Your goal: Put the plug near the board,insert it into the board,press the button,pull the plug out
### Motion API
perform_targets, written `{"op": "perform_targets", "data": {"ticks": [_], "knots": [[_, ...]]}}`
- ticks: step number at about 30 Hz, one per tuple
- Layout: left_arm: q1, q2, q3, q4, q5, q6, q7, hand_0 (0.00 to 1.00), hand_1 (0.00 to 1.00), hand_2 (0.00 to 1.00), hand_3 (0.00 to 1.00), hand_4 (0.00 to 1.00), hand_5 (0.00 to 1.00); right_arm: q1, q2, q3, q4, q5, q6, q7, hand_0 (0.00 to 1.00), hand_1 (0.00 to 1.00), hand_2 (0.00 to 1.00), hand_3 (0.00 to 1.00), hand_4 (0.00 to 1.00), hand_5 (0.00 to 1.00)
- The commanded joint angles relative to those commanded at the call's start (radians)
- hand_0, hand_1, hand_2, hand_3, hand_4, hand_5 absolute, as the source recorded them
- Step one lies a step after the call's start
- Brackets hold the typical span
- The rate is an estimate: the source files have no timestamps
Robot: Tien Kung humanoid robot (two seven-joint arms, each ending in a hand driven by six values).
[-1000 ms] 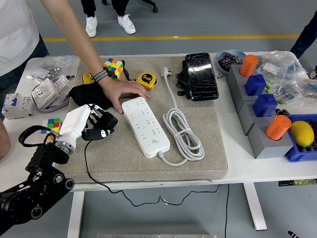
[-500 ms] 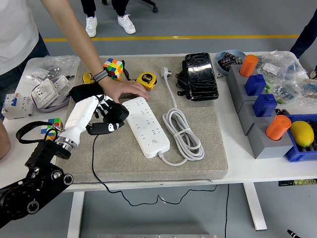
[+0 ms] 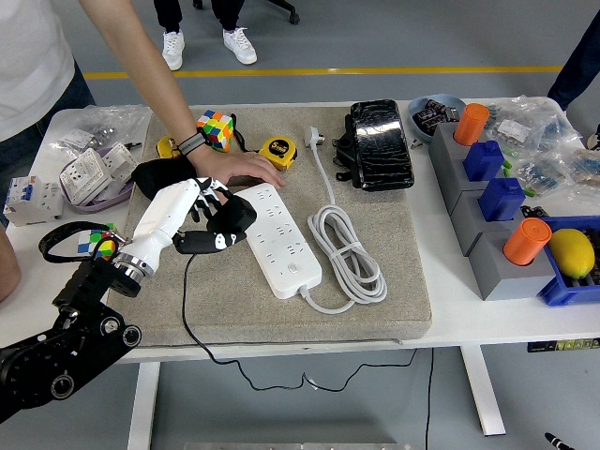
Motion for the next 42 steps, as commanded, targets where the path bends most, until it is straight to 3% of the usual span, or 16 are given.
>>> {"op": "perform_targets", "data": {"ticks": [9,17,28,42], "knots": [[-0.03,-0.009,0.063,0.029,-0.006,-0.013,-0.005,0.257,0.374,0.413,0.544,0.783,0.002,-0.002,0.002,-0.003,-0.003,0.005,0.001,-0.002,0.572,0.642,0.61,0.538,0.919,0.481],[-0.059,-0.012,0.09,0.047,0.007,-0.05,0.022,0.265,0.384,0.418,0.544,0.783,0.002,-0.008,0.003,-0.003,-0.003,0.004,0.002,-0.003,0.573,0.642,0.609,0.538,0.919,0.481],[-0.086,-0.027,0.113,0.092,0.011,-0.038,0.027,0.273,0.39,0.42,0.544,0.784,0.002,-0.008,0.002,0.002,-0.002,0.003,0.001,-0.002,0.573,0.642,0.61,0.538,0.919,0.48],[-0.083,-0.039,0.109,0.123,0.027,-0.037,0.033,0.281,0.405,0.431,0.544,0.784,0.002,-0.013,0.006,0.017,-0.001,0.0,-0.001,-0.001,0.573,0.642,0.609,0.537,0.918,0.48]]}}
